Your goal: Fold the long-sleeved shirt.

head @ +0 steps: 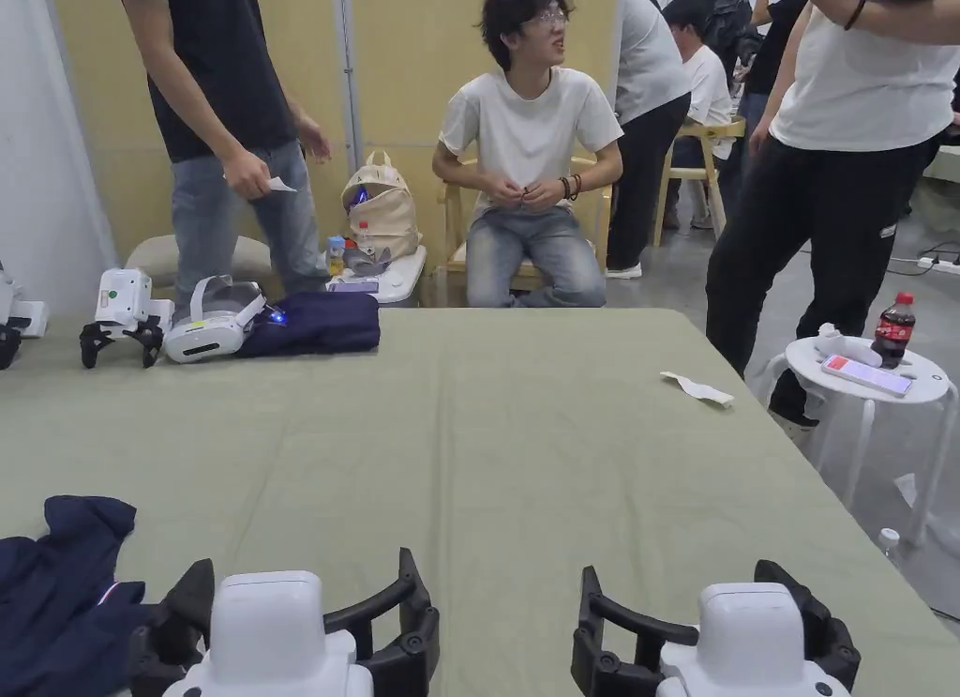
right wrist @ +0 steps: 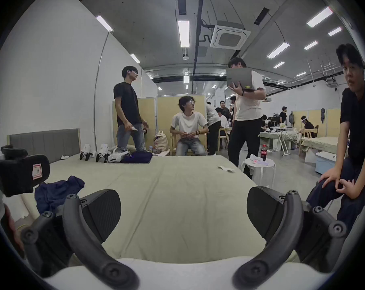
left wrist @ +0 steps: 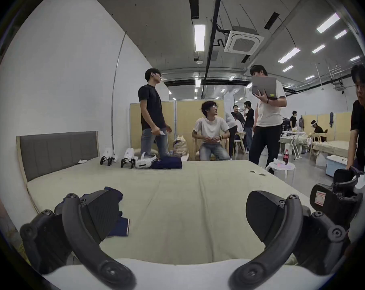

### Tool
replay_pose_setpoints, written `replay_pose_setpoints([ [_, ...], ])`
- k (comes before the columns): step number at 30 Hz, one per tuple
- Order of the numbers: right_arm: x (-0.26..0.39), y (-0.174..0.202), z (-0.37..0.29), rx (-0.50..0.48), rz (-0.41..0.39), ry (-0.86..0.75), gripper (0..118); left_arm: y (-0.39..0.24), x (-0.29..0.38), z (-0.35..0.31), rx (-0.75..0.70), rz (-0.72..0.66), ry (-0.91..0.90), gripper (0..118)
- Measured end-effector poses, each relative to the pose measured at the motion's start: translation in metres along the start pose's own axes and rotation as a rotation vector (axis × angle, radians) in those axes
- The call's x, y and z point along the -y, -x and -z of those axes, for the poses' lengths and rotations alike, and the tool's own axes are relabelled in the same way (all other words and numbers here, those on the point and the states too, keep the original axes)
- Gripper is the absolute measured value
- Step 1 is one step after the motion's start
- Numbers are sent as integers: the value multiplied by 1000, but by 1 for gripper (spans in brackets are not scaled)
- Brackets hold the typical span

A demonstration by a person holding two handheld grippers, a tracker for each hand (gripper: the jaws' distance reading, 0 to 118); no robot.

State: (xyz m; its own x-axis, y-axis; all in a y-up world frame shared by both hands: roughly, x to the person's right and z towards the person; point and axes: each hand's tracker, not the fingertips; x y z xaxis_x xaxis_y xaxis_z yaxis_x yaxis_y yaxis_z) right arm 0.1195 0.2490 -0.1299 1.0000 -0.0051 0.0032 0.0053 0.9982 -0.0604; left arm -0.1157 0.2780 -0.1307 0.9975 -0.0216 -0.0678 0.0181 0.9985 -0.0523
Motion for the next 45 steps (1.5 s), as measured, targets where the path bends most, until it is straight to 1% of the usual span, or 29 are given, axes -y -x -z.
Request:
replay_pose_setpoints([
  [3, -2, 4, 0, -4, -18, -5, 118, 0, -1, -4, -13, 0, -28, 117],
  [6, -3, 5, 1, -11, -23, -12, 118, 4, -6, -3, 20, -28, -32, 117],
  [12, -2, 8, 4, -25, -20, 3, 118, 4, -6, -1, -8, 14, -18, 117],
  [15, 0, 10, 5, -29, -33, 14, 118, 1, -5, -2, -26, 61, -29, 117],
  [18, 0, 11, 6, -29, -40, 13, 118, 2, -5, -2, -24, 51, -32, 117],
  [23, -1, 9, 6, -31, -28, 15, 118, 4, -6, 0, -12, 21, -9, 117],
  [26, 0, 8, 6, -28, -26, 20, 118, 1, -7, -1, -20, 64, -22, 117],
  [29, -1, 6, 6, -21, -23, 24, 118, 0, -8, -3, -14, 64, -33, 117],
  [32, 0, 3, 4, -28, 15, 23, 118, 1, -10, -5, 0, 44, -33, 117],
  [34, 0, 1, 1, -24, 24, 17, 118, 1, -10, -7, -4, 43, -40, 117],
  [38, -5, 1, -3, -14, 10, 2, 118, 3, -13, -9, 2, 37, -40, 117],
  [45, -16, 0, -12, -7, 15, -15, 118, 4, -21, -12, 10, 40, -17, 117],
])
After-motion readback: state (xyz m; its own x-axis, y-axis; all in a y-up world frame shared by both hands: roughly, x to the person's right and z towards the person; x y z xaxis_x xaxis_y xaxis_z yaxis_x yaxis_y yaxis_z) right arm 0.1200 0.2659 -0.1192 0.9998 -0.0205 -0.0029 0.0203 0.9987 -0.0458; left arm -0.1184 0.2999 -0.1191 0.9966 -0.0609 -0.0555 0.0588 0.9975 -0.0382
